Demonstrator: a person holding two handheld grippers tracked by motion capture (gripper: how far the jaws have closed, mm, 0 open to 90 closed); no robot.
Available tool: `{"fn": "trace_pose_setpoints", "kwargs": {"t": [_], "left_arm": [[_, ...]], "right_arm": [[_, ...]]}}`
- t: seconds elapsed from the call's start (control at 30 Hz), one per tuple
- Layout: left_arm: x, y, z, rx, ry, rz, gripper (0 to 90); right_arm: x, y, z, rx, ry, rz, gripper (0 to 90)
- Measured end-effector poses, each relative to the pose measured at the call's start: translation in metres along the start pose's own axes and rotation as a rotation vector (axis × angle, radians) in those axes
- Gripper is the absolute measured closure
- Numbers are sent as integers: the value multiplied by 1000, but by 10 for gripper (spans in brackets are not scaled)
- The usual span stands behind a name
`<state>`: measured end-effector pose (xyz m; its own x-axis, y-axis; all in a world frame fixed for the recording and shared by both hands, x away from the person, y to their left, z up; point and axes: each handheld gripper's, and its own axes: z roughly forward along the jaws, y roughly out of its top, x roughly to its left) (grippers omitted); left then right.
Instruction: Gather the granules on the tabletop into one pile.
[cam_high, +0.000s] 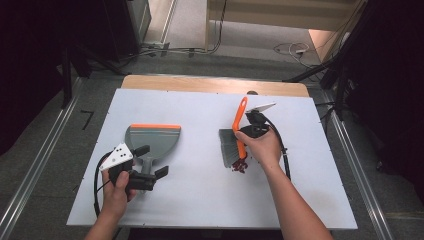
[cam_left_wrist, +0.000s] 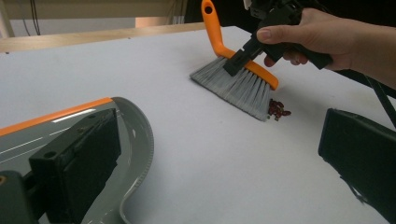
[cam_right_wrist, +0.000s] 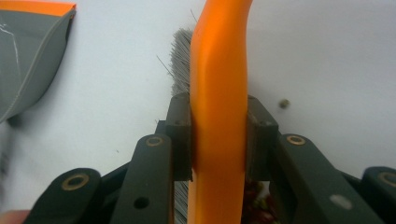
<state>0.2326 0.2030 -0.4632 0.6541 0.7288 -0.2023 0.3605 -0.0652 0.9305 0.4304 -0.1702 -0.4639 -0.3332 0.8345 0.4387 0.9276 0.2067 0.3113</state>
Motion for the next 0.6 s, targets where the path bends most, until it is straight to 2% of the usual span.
{"fn": "trace_pose_setpoints", "kwargs": {"t": [0.07,0.13,0.27,0.3,0.33,0.4,0.47,0.53,0.6], "left_arm": [[0,0,0,0,0,-1,0],[0,0,1,1,0,-1,0],[0,0,2,1,-2,0,0],[0,0,2,4,-1,1,0],[-1,1,2,2,-3,2,0],[-1,1,2,0,-4,2,0],[-1,1,2,2,-4,5,0],[-1,1,1,1,-1,4,0],[0,1,1,-1,0,5,0]], "right_arm": [[-3,-2,-4,-8,26,11,676],[-3,-3,-9,-29,73,17,679],[7,-1,-27,-74,174,2,683],[10,2,-32,-91,168,-17,683],[13,4,-37,-101,157,-29,683],[19,12,-49,-140,121,-87,684],[25,21,-59,-175,70,-171,683],[31,28,-64,-193,-10,-296,683],[36,32,-62,-211,-144,-474,683]]}}
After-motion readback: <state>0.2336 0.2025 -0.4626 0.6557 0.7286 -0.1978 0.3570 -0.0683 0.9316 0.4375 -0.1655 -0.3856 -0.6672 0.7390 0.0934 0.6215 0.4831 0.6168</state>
